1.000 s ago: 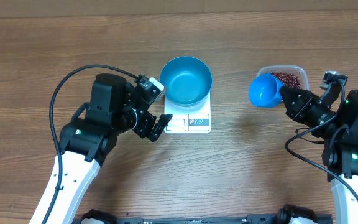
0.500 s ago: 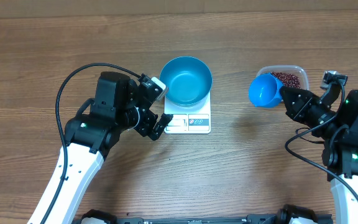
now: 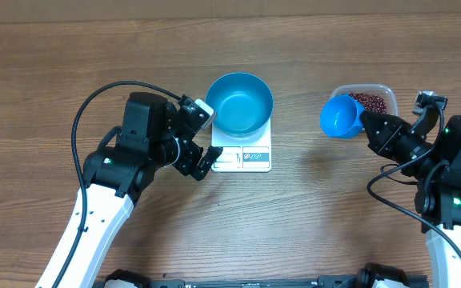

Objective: Scoop item into bowl and weigh 150g on scale
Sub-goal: 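Lower the blue scoop with the right gripper into the bean tub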

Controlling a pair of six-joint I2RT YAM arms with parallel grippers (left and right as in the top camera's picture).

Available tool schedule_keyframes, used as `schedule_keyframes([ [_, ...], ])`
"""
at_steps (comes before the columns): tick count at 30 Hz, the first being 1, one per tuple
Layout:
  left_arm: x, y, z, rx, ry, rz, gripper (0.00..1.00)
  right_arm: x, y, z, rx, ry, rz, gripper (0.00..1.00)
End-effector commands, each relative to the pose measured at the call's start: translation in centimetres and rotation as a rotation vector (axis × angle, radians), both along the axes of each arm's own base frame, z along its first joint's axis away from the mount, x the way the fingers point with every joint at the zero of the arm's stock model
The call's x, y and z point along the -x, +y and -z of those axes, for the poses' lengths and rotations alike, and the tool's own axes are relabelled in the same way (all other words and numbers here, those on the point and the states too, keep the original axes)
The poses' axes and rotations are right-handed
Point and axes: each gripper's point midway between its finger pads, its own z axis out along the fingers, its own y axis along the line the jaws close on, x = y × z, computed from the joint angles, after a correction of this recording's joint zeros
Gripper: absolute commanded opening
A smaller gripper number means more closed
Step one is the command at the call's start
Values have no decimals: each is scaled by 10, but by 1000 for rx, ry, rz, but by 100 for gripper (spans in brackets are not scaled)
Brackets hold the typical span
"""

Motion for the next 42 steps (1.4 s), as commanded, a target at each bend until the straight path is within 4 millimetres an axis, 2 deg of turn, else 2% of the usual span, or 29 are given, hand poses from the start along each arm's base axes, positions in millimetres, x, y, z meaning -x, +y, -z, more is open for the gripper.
schedule_keyframes([
  [1, 1, -1, 4, 2, 8, 18, 99, -2, -5, -11, 19, -36, 17, 4],
  [7, 1, -1, 4, 2, 8, 18, 99, -6, -16, -11, 54, -36, 77, 4],
  [15, 1, -1, 4, 2, 8, 18, 100, -19, -22, -29, 105, -59, 76, 4],
  [19, 1, -1, 4, 2, 8, 18, 100, -32, -37, -39, 205, -12, 98, 4],
  [24, 1, -1, 4, 2, 8, 18, 100, -46, -60, -43, 344, 111, 110, 4],
  [29, 1, -1, 4, 2, 8, 18, 100, -56, -90, -35, 459, 256, 185, 4],
  [32, 1, -1, 4, 2, 8, 18, 99, -62, -102, -25, 492, 318, 214, 4],
  [37, 1, -1, 4, 2, 8, 18, 100, -72, -103, -5, 535, 377, 201, 4],
  [42, 1, -1, 4, 2, 8, 18, 100, -75, -98, 1, 667, 408, 223, 4],
])
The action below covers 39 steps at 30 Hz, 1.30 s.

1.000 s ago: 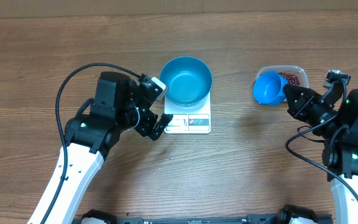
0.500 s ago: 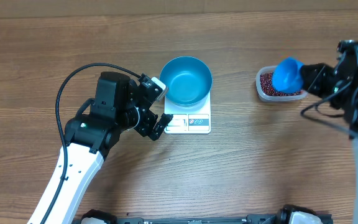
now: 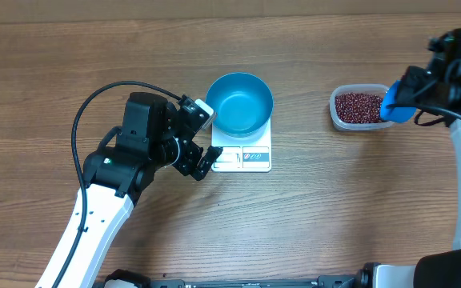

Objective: Scoop item into bowl and weigh 150g on scale
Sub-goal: 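Lower the blue scoop with the right gripper into the bean tub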

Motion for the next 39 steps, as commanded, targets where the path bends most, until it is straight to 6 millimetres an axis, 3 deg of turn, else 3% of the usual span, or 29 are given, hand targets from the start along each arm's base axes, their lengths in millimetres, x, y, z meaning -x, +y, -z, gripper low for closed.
schedule_keyframes([
  [1, 1, -1, 4, 2, 8, 18, 100, -6, 1, -17, 155, -20, 2, 4],
  [9, 1, -1, 4, 2, 8, 18, 99, -2, 29, -17, 323, 19, -44, 4],
  [16, 1, -1, 4, 2, 8, 18, 99, -11, 23, -5, 491, 72, 0, 4],
  [30, 1, -1, 4, 2, 8, 18, 99, -39, 21, 63, 530, 202, 3, 4],
  [39, 1, -1, 4, 2, 8, 18, 100, -42, 22, 64, 525, 190, 11, 4],
])
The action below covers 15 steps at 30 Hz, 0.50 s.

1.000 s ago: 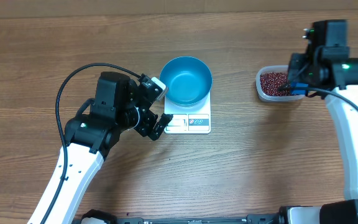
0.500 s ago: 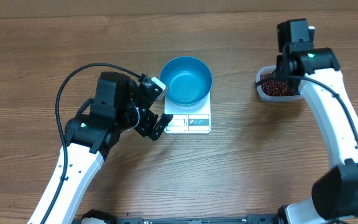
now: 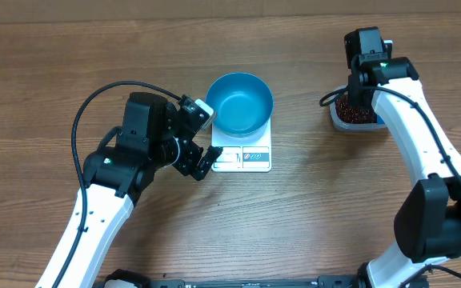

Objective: Scoop item into bowl and weigh 150g on scale
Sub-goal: 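Lower the blue scoop with the right gripper into the bean tub, then drag the scoop through the beans with the right gripper to fill it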

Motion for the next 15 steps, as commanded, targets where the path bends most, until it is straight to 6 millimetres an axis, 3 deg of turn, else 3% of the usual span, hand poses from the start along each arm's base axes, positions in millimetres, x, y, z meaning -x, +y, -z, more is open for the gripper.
schedule_keyframes([
  [1, 1, -1, 4, 2, 8, 18, 100, -10, 1, -14, 2, -58, 11, 4],
  [15, 1, -1, 4, 2, 8, 18, 100, -19, 9, 1, -20, -25, -55, 4],
])
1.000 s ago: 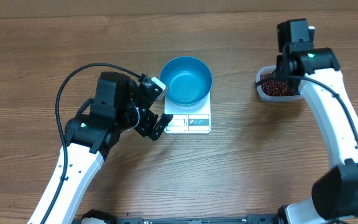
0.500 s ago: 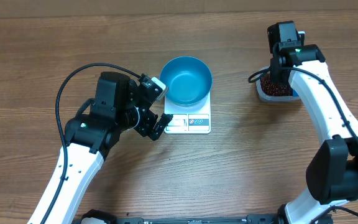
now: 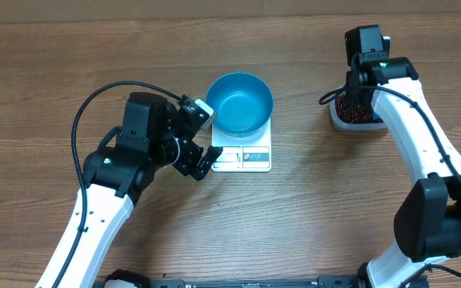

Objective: Scoop item into bowl and weigh 150g on scale
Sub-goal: 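Drag the scoop through the beans with the right gripper to fill it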

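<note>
A blue bowl (image 3: 241,102), nothing in it, stands on the white scale (image 3: 243,158) in the middle of the table. My left gripper (image 3: 204,138) is open beside the scale's left edge, one finger near the bowl's rim. At the right, a clear tub of red beans (image 3: 350,112) lies partly under my right arm's wrist (image 3: 365,74), which points down into it. The right fingers and the blue scoop are hidden beneath that wrist.
The wooden table (image 3: 310,224) stretches on all sides of the scale. A black cable (image 3: 86,108) loops from the left arm over the table's left part. The right arm's white forearm (image 3: 414,136) runs from the tub toward the front right.
The right wrist has shifted very slightly over the bean tub. The left arm, bowl and scale have not moved.
My right gripper held the blue scoop just left of the bean tub. Then it held the scoop at the tub's right edge, arm reaching in from the far right. After that the wrist stood over the tub, hiding the scoop, as now. The left arm stayed still.
</note>
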Controlling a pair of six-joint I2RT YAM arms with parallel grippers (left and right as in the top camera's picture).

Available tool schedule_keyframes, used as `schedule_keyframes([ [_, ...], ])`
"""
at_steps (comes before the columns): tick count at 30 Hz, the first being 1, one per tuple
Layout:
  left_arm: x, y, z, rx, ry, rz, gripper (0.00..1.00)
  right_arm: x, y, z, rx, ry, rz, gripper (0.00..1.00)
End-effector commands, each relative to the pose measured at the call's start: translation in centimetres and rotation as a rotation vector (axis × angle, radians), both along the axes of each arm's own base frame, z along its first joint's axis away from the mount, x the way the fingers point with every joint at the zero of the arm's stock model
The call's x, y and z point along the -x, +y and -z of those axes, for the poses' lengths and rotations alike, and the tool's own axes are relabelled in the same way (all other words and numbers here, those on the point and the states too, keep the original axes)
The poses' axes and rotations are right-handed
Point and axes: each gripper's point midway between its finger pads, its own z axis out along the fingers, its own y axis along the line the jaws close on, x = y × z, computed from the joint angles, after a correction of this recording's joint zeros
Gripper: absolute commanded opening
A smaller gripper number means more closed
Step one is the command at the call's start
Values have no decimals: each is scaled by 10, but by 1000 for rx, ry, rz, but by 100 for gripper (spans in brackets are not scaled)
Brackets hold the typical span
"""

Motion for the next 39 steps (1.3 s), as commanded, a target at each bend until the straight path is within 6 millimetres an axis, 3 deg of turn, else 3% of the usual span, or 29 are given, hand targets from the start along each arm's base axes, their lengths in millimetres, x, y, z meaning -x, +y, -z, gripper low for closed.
schedule_keyframes([
  [1, 1, -1, 4, 2, 8, 18, 100, -8, 4, 4, 6, 10, -22, 4],
  [14, 1, -1, 4, 2, 8, 18, 100, -10, 5, 47, 9, 110, -25, 4],
  [19, 1, -1, 4, 2, 8, 18, 99, -11, 26, 59, -118, 130, -72, 4],
  [24, 1, -1, 4, 2, 8, 18, 99, -13, 44, 64, -215, 128, -108, 4],
  [39, 1, -1, 4, 2, 8, 18, 100, -15, 66, 68, -395, 125, -155, 4],
])
